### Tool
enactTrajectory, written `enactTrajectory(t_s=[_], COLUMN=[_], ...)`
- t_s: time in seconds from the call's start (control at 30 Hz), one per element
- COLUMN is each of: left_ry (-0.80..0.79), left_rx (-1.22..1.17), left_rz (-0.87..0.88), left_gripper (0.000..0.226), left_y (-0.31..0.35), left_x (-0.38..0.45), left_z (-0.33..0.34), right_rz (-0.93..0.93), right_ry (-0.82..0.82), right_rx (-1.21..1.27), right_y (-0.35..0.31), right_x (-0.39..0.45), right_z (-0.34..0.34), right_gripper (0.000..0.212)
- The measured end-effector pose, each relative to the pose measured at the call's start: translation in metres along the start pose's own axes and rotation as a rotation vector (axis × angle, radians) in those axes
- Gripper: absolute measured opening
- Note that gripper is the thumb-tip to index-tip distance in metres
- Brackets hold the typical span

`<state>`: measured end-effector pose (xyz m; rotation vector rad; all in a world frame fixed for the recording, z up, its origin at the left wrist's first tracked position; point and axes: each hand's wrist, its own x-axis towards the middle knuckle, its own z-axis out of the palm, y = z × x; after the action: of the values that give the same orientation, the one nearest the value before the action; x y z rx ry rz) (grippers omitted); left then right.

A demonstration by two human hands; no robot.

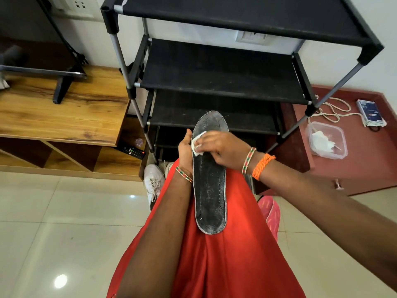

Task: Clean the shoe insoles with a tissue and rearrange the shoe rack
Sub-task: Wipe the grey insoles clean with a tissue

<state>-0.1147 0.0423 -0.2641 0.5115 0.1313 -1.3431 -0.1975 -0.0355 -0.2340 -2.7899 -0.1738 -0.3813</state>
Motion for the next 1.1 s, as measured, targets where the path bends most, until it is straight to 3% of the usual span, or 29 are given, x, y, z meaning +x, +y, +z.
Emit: enactTrajectory(t_s=[0.1, 0.23, 0.47, 0.63, 0.8, 0.9, 1.0, 1.1], left_ry=[0.009, -0.024, -0.059, -0.027, 0.029, 0.056, 0.027, 0.047], left_rx=[0.021, 0.04, -0.003, 0.082, 0.052, 0.076, 0.092, 0.071], left_rz=[0.017, -0.004, 0.05, -0.007, 0.068, 0.063, 0.022, 0.057], left_gripper=[0.077, 0.077, 0.065, 0.065, 0.073, 0.064, 0.076, 0.076], left_y=[0.001, -0.001, 0.001, -0.001, -0.001, -0.004, -0.005, -0.003], left_x=[0.003, 0.002, 0.003, 0.001, 0.004, 0.008, 0.005, 0.007], left_z=[-0.001, -0.001, -0.009, -0.008, -0.007, -0.009, -0.007, -0.011], right_rz=[-0.02, 0.145, 0.018, 0.334, 0.091, 0.175, 0.331, 0.242], right_ry=[0.007, 0.103, 0.004, 0.043, 0.006, 0.045, 0.081, 0.07], right_rx=[-0.015, -0.047, -0.042, -0.081, 0.01, 0.001, -0.059, -0.034], right_y=[0.003, 0.017, -0.013, 0.022, -0.018, -0.001, 0.014, -0.006], right_x=[-0.01, -0.002, -0.018, -0.011, -0.019, -0.015, -0.006, -0.007], right_z=[0.001, 0.0, 0.012, 0.002, 0.01, 0.007, 0.004, 0.007], right_gripper=[0.039, 0.039, 0.043, 0.041, 0.042, 0.043, 0.041, 0.038])
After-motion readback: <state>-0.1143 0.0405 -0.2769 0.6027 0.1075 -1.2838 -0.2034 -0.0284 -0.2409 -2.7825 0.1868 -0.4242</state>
